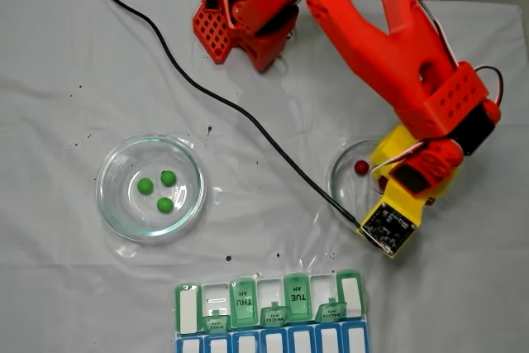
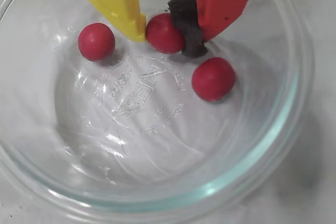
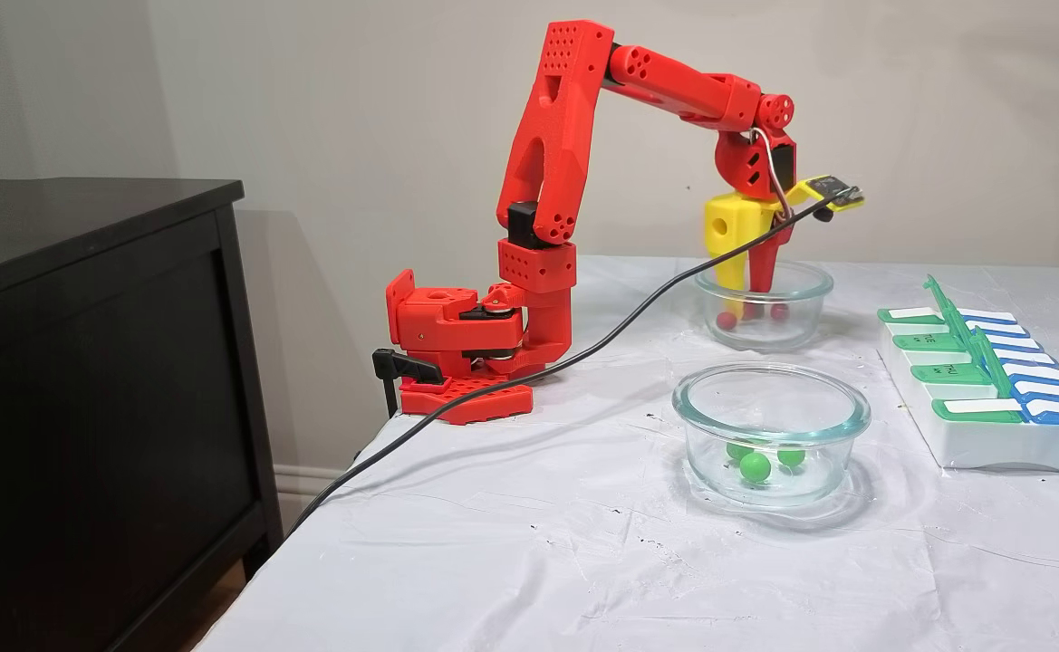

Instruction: Sort medicines into box.

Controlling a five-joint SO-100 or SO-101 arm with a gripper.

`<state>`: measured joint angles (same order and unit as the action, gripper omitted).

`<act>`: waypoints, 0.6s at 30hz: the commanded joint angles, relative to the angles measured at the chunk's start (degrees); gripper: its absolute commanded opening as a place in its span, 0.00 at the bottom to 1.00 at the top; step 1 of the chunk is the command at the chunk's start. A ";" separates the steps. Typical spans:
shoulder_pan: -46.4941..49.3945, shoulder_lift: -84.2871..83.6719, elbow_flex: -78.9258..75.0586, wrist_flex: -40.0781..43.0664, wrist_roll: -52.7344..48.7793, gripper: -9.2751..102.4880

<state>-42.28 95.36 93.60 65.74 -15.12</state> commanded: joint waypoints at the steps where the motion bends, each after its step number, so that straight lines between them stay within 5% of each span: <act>1: 2.55 11.78 -2.02 0.62 -3.52 0.08; 11: 12.92 17.49 -14.59 10.11 -8.61 0.08; 18: 18.98 21.80 -11.78 6.06 -7.91 0.08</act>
<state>-25.14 108.98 85.17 74.18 -23.12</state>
